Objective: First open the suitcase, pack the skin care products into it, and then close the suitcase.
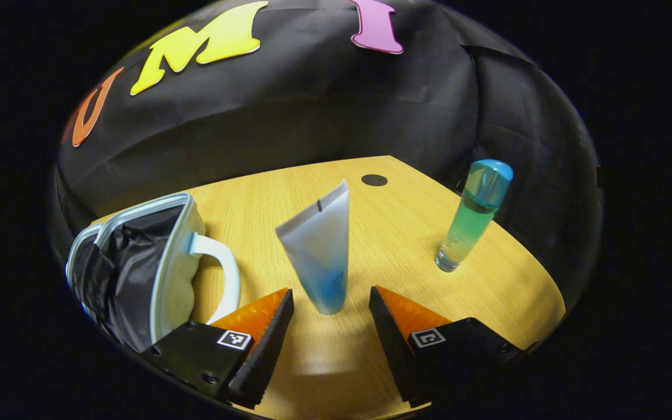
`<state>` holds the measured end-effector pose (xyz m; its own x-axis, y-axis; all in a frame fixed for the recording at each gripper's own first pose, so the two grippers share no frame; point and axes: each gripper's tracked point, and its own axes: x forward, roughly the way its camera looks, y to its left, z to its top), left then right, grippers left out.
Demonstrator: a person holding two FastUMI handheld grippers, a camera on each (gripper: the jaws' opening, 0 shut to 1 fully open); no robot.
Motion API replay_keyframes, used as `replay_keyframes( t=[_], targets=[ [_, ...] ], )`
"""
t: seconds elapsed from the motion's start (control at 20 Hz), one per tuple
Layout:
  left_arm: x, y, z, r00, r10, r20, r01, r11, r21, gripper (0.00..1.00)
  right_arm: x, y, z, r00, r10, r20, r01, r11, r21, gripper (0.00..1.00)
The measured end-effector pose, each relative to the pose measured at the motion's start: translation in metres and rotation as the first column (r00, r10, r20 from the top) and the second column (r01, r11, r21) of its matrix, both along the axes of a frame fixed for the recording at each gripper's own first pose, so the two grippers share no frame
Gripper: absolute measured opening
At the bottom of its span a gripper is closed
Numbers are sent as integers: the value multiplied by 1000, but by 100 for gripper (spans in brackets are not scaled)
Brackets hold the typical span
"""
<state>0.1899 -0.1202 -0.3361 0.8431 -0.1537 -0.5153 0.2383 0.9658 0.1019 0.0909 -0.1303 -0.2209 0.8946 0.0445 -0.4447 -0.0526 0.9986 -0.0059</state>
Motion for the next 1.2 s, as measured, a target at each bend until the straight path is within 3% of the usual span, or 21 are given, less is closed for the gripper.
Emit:
replay_keyframes(
  t=[0.1, 0.4, 0.5, 0.7, 0.75, 0.8, 0.85, 1.2],
  targets=[
    [9, 1, -5, 1000, 15, 4, -15, 1000, 8, 74, 1, 1, -9, 1000, 3, -14, -3, 1000, 1, 81],
    [22, -1, -8, 999, 8, 37, -8, 1000, 10, 65, 21, 19, -28, 998, 46, -35, -46, 999, 2, 81],
    [23, -1, -8, 999, 11, 34, -11, 1000, -3, 46, 34, 21, -33, 998, 54, -36, -54, 999, 4, 81],
    [19, -2, -7, 1000, 7, 20, -7, 1000, -6, 44, 65, 36, -35, 997, 70, -30, -70, 997, 20, 81],
    [14, -4, -6, 1000, 9, 16, -9, 1000, -15, 51, 73, 39, -36, 997, 76, -29, -75, 997, 24, 81],
    [10, -6, -2, 1000, 10, 15, -9, 1000, -26, 36, 79, 43, -38, 996, 78, -31, -77, 997, 28, 81],
    [5, -6, 7, 1000, 16, 23, -15, 999, -33, 43, 86, 47, -41, 996, 81, -32, -80, 996, 35, 81],
    [-50, 12, 85, 992, 58, 113, -46, 993, -105, 42, 123, 75, -73, 994, 92, -50, -90, 995, 46, 81]
  ],
)
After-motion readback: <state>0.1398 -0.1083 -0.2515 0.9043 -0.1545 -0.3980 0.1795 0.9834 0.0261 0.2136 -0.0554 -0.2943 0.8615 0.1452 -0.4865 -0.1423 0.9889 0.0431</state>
